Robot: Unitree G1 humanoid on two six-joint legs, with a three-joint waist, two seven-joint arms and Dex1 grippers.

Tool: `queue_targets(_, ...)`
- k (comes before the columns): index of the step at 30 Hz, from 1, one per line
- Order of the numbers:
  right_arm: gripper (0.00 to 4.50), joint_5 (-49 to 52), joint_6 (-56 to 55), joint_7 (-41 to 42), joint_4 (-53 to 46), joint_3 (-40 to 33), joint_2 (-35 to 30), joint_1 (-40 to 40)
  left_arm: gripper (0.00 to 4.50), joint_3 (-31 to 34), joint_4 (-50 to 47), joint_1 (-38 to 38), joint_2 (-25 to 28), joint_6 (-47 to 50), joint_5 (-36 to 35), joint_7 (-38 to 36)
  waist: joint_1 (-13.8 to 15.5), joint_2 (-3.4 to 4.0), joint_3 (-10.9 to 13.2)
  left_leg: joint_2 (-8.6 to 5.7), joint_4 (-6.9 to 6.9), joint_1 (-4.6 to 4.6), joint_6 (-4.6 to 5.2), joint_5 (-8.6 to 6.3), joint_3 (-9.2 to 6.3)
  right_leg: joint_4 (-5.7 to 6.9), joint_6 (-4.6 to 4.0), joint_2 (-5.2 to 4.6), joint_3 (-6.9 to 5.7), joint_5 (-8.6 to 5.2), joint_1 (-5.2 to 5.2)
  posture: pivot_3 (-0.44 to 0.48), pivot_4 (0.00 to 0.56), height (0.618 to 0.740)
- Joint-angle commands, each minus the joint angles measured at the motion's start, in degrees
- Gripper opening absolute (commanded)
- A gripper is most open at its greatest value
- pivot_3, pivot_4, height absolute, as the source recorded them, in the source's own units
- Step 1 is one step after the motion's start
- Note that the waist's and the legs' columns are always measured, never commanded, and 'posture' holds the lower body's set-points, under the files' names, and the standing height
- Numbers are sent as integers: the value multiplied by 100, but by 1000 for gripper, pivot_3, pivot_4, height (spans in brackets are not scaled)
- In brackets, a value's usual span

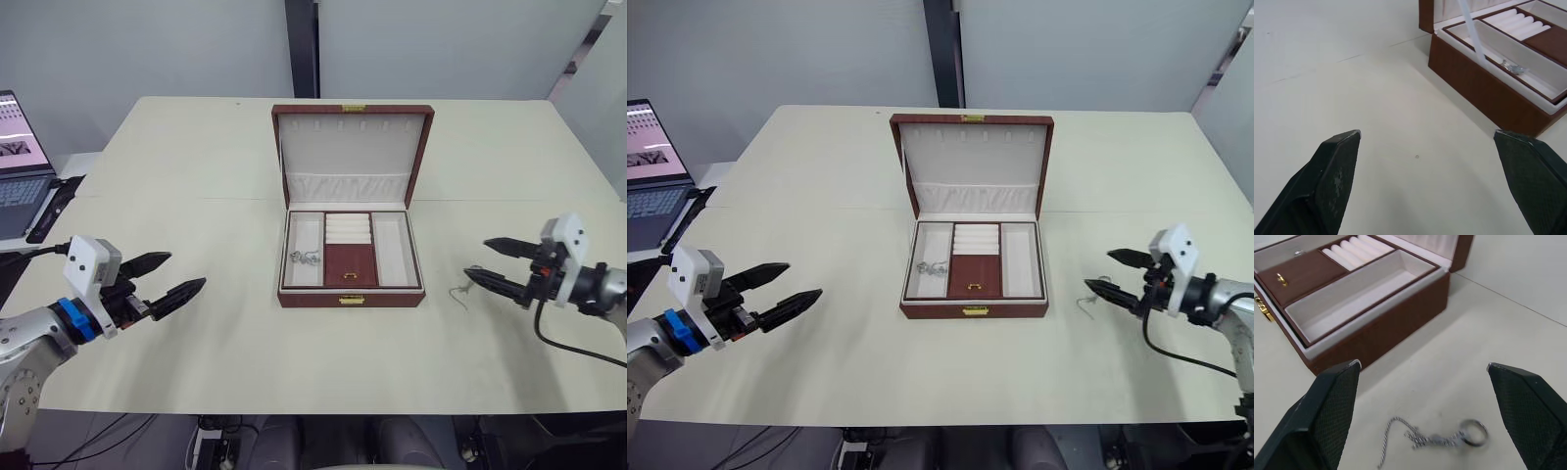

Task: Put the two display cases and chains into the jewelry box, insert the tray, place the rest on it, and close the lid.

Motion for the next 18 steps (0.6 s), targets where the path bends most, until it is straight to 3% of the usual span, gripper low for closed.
queue_targets(1, 4402, 24, -252, 48, 168, -500, -190, 298, 4500, 285, 358, -148, 242, -154, 130, -226, 7, 0, 0, 0, 0, 0, 0, 0, -1, 0, 0, 0, 0, 0, 0, 0, 150, 740)
queue_targets(18, 4402, -310, -918, -46, 1121, -501, -269, 549, 4500, 586, 697, -286, 371, -155, 313, -375, 3, 0, 0, -1, 0, 3, 0, 0, 5, 1, 0, -3, 3, 0, 1, 0, 150, 740)
